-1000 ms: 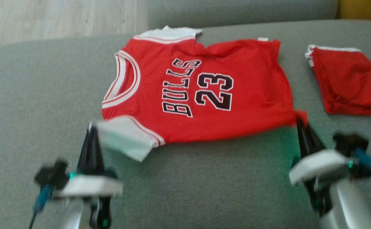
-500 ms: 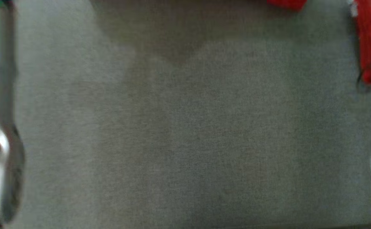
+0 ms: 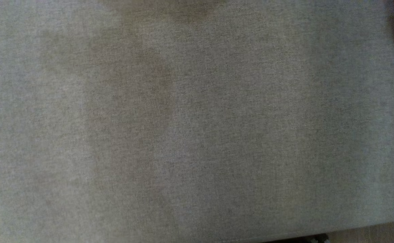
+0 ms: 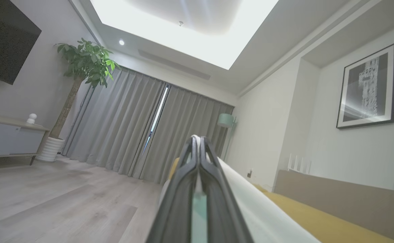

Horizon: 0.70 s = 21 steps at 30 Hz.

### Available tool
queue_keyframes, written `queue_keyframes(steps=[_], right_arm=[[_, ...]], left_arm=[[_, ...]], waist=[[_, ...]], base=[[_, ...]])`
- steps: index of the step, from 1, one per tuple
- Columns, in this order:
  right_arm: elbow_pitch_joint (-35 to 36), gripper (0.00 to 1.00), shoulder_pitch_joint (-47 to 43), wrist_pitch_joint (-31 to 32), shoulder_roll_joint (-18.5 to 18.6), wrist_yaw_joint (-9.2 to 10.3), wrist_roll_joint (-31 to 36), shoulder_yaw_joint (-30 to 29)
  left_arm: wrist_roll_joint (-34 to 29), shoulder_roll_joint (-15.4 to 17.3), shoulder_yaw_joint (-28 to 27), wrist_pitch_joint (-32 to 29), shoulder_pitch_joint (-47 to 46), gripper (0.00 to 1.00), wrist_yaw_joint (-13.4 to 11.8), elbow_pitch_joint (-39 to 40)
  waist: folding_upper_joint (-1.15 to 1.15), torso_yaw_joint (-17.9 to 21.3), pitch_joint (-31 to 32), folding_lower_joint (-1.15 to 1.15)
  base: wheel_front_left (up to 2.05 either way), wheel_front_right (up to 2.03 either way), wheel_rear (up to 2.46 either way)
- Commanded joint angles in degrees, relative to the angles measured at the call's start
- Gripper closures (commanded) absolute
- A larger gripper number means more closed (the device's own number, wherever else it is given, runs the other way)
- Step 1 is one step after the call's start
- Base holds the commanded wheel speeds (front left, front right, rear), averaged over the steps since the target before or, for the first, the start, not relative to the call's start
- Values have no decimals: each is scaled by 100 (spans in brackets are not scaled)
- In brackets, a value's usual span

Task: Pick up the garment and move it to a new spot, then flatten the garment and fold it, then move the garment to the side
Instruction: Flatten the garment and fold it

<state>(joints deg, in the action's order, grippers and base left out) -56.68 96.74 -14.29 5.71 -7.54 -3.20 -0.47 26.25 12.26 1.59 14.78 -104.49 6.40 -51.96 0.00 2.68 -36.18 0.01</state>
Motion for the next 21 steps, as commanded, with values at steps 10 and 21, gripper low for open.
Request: queue_keyframes(steps=[10,21], right_arm=[[-344,100,-475,-69,3,5,105,209],[-1488,100,-2048,353,317,5,-271,1428]], left_arm=[[-37,124,170,20,808,100,105,583],[930,456,1108,21,3625,100,108,1308]], waist=[[0,-146,-145,-1],[0,-483,890,-1]], base=[[0,0,0],[0,0,0]])
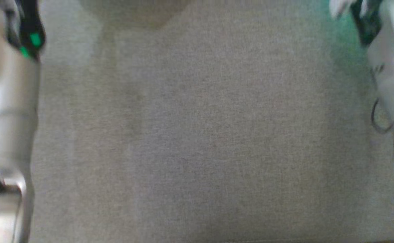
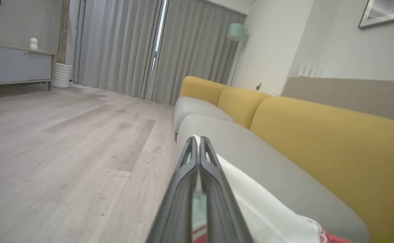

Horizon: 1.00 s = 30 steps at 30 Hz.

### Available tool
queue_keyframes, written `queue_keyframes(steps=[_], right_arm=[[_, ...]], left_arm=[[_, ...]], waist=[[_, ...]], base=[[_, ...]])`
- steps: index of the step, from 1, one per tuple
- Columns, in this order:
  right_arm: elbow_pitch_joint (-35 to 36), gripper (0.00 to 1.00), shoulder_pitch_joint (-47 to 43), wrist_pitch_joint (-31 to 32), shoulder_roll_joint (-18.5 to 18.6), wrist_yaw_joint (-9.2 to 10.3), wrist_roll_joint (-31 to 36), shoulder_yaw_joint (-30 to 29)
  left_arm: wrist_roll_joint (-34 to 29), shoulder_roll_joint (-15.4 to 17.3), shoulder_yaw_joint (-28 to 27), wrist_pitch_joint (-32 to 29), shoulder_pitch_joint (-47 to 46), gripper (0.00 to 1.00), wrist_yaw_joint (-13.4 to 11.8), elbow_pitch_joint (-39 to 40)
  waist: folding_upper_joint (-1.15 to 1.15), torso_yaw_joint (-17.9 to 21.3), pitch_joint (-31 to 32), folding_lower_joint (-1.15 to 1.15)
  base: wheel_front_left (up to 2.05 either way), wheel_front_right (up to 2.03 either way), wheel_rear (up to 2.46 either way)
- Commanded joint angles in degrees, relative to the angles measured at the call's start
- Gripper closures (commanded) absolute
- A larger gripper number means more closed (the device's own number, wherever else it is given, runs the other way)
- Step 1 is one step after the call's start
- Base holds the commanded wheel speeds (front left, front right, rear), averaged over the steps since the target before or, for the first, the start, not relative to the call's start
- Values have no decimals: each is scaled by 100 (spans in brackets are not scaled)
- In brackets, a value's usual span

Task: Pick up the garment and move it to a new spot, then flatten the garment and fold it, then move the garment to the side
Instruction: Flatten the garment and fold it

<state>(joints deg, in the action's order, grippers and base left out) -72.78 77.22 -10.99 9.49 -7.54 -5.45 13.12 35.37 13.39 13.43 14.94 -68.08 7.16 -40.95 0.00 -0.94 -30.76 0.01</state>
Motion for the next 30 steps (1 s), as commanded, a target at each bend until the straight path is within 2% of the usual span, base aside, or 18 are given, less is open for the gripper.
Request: queue_keyframes(steps=[1,9,11,19,24,25,30], right_arm=[[92,100,-262,116,-46,5,-124,219],[250,100,-1639,824,275,5,-1050,1399],[589,100,-2158,1151,505,5,-1512,1882],[2003,100,-3269,2095,1420,5,-2902,3072],[2822,100,-3754,2573,1996,5,-3633,3548],[2822,100,-3754,2573,1996,5,-3633,3548],[3558,100,-4137,3004,2490,5,-4222,3839]], left_arm=[[63,403,-4,6,235,100,32,255],[277,889,857,6,2146,100,32,652],[327,1065,1128,6,2716,100,32,833],[335,1398,1578,6,3937,100,33,1169],[404,1544,1716,0,4580,100,33,1298],[404,1544,1716,0,4580,100,33,1298],[535,1718,1834,-108,5183,100,27,1582]], waist=[[0,-136,468,-1],[0,-273,1540,-1],[0,-311,1877,-1],[0,-403,2492,-1],[0,-428,2823,-1],[0,-428,2823,-1],[0,-415,3104,-1]], base=[[0,0,0],[0,0,0],[0,0,0],[0,0,0],[0,0,0],[0,0,0],[0,0,0]])
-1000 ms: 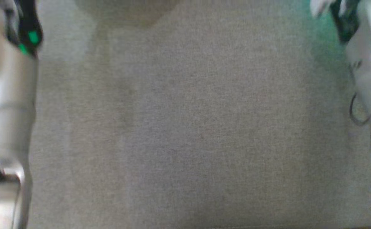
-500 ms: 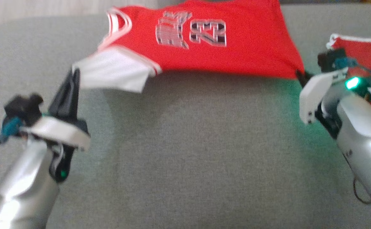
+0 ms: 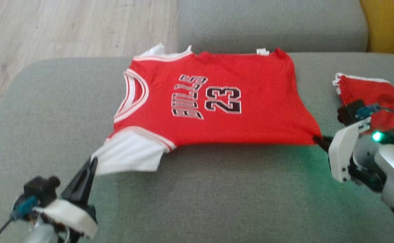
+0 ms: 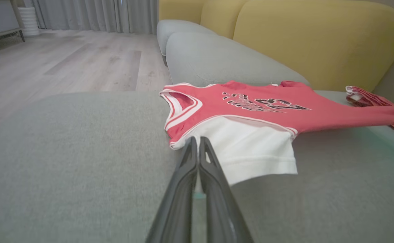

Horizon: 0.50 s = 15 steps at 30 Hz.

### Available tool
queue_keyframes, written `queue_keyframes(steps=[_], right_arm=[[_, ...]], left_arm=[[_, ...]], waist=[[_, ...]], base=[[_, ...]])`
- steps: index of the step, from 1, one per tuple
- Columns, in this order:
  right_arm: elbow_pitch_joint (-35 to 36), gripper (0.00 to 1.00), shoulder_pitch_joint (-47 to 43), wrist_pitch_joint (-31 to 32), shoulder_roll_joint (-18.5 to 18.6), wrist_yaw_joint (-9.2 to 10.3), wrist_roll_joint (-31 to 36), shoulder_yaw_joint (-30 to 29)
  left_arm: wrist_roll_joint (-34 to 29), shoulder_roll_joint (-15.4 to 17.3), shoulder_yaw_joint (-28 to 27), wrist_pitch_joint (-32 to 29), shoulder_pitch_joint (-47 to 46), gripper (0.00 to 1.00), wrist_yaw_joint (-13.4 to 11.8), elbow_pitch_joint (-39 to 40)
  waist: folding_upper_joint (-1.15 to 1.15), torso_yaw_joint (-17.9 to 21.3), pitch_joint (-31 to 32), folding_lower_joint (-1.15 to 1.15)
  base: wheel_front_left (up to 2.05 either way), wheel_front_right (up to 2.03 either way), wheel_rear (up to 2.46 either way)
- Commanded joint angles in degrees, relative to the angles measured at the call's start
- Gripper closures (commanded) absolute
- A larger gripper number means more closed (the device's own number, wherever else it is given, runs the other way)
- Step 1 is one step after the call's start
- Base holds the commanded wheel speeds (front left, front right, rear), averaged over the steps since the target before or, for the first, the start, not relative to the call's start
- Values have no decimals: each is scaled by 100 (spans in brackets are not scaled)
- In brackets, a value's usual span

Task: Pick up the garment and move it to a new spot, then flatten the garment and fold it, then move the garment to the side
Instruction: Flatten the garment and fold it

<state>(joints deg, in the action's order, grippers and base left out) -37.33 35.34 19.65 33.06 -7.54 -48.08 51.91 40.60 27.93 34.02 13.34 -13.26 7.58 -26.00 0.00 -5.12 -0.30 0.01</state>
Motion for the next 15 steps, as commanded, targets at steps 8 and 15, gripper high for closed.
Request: queue_keyframes(steps=[8,15], right_arm=[[1243,100,-599,728,867,5,-900,85],[1874,100,-890,747,1171,5,-1024,-180]], left_arm=[[251,587,-77,-303,681,100,-90,1030],[289,729,-124,-422,873,100,-322,1643]], waist=[[0,71,286,-1],[0,89,239,-1]], base=[[0,0,0],[0,0,0]])
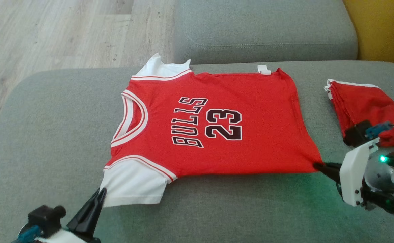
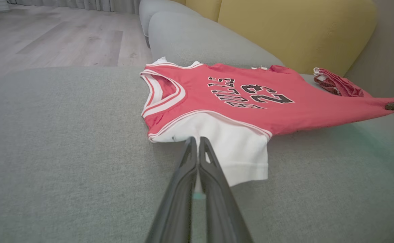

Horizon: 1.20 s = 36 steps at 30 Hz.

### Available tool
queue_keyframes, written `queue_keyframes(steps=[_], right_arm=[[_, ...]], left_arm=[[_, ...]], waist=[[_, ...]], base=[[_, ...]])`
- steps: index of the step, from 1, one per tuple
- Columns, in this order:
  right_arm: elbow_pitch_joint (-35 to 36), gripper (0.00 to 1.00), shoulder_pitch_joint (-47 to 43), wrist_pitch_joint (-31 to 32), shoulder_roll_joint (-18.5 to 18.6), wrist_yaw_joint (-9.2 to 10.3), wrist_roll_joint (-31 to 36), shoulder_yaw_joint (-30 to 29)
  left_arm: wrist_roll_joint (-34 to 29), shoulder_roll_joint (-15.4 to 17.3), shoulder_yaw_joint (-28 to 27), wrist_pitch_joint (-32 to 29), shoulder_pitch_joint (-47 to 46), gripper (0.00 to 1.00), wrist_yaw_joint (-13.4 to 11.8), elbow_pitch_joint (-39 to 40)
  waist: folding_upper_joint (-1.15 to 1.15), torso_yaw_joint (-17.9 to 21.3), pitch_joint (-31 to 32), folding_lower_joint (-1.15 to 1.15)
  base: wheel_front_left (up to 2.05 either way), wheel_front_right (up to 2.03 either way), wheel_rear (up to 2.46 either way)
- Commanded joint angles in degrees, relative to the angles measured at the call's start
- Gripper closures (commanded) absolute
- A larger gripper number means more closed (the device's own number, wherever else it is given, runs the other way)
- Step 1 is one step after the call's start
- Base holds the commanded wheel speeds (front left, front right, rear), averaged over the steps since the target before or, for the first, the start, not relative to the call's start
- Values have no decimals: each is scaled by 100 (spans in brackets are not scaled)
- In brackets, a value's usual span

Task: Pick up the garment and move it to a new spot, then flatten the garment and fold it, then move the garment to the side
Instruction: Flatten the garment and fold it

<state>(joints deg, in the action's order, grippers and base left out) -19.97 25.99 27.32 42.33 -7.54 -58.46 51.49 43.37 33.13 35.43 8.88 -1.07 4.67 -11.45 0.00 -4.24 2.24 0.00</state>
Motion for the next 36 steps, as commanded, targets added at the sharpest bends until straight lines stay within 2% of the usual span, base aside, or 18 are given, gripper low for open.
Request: queue_keyframes(steps=[1,6,12,26,36], right_arm=[[157,100,45,-20,233,5,41,-186],[158,100,175,31,111,5,221,-433],[14,100,474,66,-124,5,407,-790],[-553,100,1076,210,-620,5,930,-1099],[-784,100,1444,166,-883,5,1111,-1085]], left_arm=[[9,208,-278,12,-384,100,-55,237],[-94,231,-286,-99,-688,100,-111,374],[-197,236,-288,-247,-1264,100,-43,252],[-401,167,-54,-609,-2778,100,203,-488],[-538,75,348,-790,-4017,100,273,-1457]], waist=[[0,5,-28,0],[0,31,-214,0],[0,24,-579,0],[0,74,-1220,0],[0,232,-1579,0]], base=[[0,0,0],[0,0,0],[0,0,0],[0,0,0],[0,0,0]])
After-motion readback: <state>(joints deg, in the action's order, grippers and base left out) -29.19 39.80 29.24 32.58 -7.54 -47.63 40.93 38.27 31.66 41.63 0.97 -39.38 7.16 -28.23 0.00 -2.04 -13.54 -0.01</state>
